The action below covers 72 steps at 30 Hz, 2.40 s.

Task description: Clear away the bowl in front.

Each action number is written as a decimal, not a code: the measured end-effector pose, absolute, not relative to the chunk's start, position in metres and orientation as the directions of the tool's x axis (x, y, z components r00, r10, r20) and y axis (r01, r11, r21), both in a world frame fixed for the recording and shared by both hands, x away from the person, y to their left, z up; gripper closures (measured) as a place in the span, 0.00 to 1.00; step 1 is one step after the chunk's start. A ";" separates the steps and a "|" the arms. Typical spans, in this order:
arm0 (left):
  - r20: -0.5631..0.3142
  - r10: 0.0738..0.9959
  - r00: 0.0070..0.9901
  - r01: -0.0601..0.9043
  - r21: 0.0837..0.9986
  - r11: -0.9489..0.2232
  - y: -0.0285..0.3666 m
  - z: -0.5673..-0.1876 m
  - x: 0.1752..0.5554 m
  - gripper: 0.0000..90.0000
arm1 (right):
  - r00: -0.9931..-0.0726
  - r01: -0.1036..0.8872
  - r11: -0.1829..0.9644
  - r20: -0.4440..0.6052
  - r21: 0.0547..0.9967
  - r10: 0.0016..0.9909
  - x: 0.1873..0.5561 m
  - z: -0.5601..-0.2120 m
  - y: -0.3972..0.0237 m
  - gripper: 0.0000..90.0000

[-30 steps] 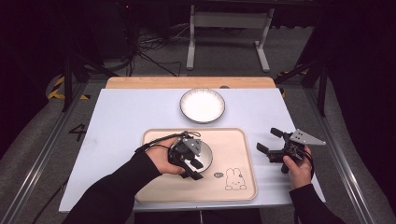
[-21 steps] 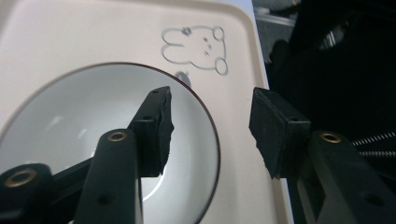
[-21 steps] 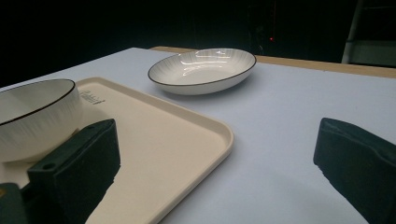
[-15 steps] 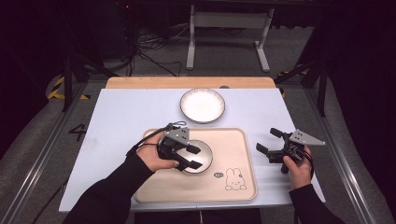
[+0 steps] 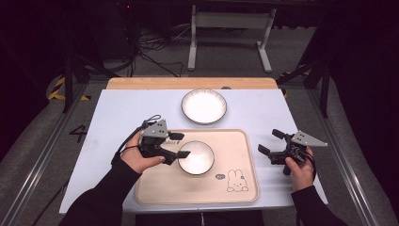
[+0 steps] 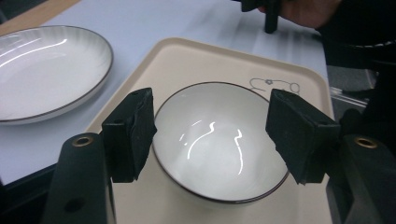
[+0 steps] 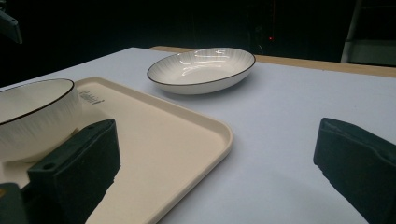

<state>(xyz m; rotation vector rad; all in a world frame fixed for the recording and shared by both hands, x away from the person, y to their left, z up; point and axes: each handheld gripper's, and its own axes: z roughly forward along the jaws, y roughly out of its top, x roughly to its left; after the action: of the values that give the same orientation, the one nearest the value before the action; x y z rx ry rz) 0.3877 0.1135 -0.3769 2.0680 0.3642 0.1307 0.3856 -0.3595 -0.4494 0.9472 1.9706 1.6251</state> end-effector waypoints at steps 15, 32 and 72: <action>-0.083 0.497 0.864 0.271 0.908 -0.319 0.160 -0.395 0.389 0.10 | -0.679 0.244 0.088 0.105 0.966 0.727 0.386 -0.450 -0.359 0.01; -0.123 0.620 0.775 0.294 0.939 -0.181 0.218 -0.420 0.380 0.05 | -0.679 0.248 0.090 0.107 0.964 0.726 0.386 -0.451 -0.359 0.01; -0.154 0.710 0.688 0.309 0.946 -0.094 0.251 -0.467 0.373 0.04 | -0.686 0.244 0.095 0.102 0.965 0.721 0.386 -0.452 -0.359 0.01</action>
<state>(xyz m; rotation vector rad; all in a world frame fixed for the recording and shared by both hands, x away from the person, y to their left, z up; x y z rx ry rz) 0.3728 0.2506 -0.4671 1.6854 0.8306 0.4106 0.3856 -0.3588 -0.4517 0.9452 1.9818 1.6188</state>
